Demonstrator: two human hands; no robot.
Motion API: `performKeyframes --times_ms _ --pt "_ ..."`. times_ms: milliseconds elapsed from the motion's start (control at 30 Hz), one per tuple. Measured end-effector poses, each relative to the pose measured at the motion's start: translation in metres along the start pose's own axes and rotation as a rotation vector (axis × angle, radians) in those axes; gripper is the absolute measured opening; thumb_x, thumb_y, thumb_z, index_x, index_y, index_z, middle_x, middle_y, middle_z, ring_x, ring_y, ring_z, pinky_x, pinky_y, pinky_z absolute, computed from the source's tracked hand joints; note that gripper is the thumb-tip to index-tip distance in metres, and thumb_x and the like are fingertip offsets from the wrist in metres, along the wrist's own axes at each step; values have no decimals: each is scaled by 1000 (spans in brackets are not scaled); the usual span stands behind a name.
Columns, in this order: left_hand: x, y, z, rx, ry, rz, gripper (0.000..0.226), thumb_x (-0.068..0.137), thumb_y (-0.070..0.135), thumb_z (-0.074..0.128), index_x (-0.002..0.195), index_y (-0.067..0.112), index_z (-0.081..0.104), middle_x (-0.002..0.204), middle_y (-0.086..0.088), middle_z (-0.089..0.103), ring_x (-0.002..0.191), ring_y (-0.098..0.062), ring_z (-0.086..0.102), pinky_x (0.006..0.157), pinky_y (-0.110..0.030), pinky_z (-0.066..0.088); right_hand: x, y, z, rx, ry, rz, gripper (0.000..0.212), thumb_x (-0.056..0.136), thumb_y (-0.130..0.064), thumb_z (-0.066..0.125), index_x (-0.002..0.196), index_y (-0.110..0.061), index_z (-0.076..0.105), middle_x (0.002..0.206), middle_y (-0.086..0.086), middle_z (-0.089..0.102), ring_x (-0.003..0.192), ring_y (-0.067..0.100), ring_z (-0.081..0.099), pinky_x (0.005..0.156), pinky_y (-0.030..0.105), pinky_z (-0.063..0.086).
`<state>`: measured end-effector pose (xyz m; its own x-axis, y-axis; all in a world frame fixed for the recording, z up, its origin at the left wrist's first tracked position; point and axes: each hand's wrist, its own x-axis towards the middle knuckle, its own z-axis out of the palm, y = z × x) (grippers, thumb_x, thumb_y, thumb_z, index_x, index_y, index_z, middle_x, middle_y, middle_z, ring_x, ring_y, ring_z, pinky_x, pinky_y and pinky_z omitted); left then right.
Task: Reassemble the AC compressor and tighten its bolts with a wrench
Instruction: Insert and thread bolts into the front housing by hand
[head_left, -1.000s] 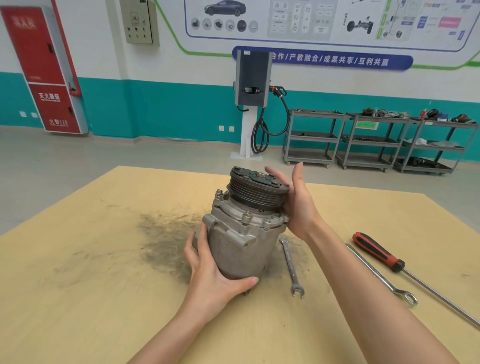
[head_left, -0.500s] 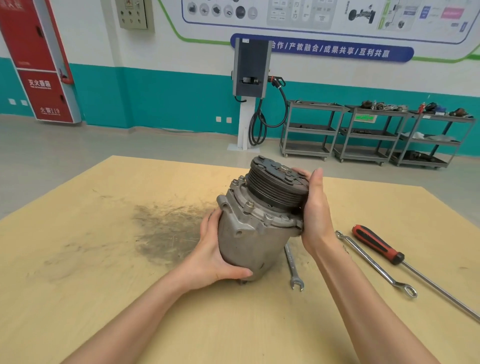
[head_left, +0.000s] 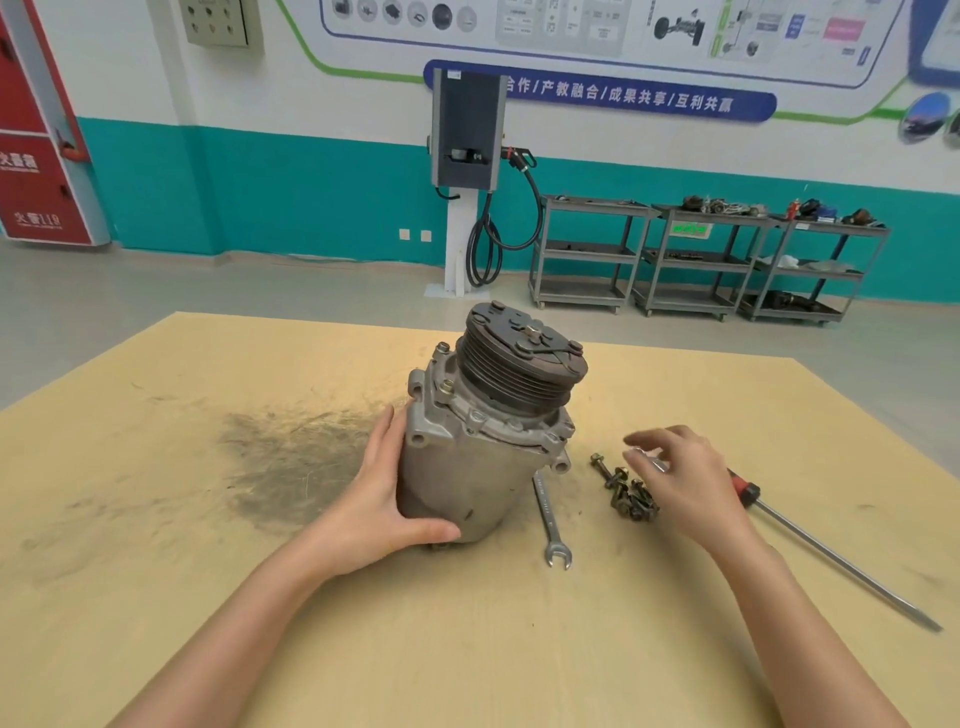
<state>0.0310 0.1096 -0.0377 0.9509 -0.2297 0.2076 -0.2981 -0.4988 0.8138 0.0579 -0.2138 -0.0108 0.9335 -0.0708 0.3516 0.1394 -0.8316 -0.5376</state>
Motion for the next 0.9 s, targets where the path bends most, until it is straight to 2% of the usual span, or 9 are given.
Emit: performKeyframes --times_ms 67,133,200,333,467,567,700,800,900 --pt "-4 2 9 -34 72 12 131 48 68 83 141 62 -10 160 25 -15 147 5 -10 122 -32 7 -1 8 2 -96 -84 23 24 92 -31 65 113 -22 69 102 -1 51 113 26 46 88 29 32" --pt "-6 1 13 -41 106 15 134 55 58 87 152 48 -6 161 23 -9 149 1 -4 124 -39 10 -2 10 4 -207 -89 12 33 94 -36 61 123 -21 65 110 1 51 114 25 39 93 32 34" --pt "-7 0 14 -24 131 38 132 60 45 89 155 40 -3 163 20 -1 150 0 2 124 -42 14 -3 10 8 -346 -74 0 38 98 -40 51 129 -21 61 120 4 51 115 26 37 95 37 36" --pt "-10 -1 16 -35 142 46 127 59 46 87 156 34 6 162 12 16 149 -4 15 122 -42 21 -6 9 13 -461 -124 15 39 101 -44 41 126 -23 60 127 4 46 117 28 33 92 39 35" --pt "-12 2 16 -56 140 58 125 56 54 82 156 32 10 161 12 21 148 -4 19 122 -43 23 -7 9 8 -319 -51 4 26 97 -36 52 117 -23 61 119 5 50 114 27 36 93 39 35" --pt "-15 5 16 -60 140 52 123 56 55 80 156 31 11 160 12 23 147 -4 22 121 -42 24 -6 11 -2 -131 -48 -15 6 94 -27 58 98 -25 54 107 1 50 103 20 33 82 34 31" --pt "-17 7 17 -51 155 39 121 57 55 78 155 27 15 158 9 27 145 -5 25 120 -42 25 -4 20 -12 -168 -228 -5 12 92 -27 60 92 -33 49 110 -1 47 105 18 30 84 34 31" --pt "-17 8 17 -40 169 26 121 55 56 79 154 25 17 157 8 29 145 -7 27 120 -42 26 -5 26 -17 -175 -346 17 22 85 -37 71 95 -36 51 113 -3 43 109 18 30 86 34 29" --pt "-17 7 19 -48 164 30 128 52 62 83 154 30 14 157 11 27 144 -4 25 120 -40 25 -5 29 -14 -177 -386 6 31 78 -40 78 97 -39 53 112 -2 43 106 16 29 82 31 25"
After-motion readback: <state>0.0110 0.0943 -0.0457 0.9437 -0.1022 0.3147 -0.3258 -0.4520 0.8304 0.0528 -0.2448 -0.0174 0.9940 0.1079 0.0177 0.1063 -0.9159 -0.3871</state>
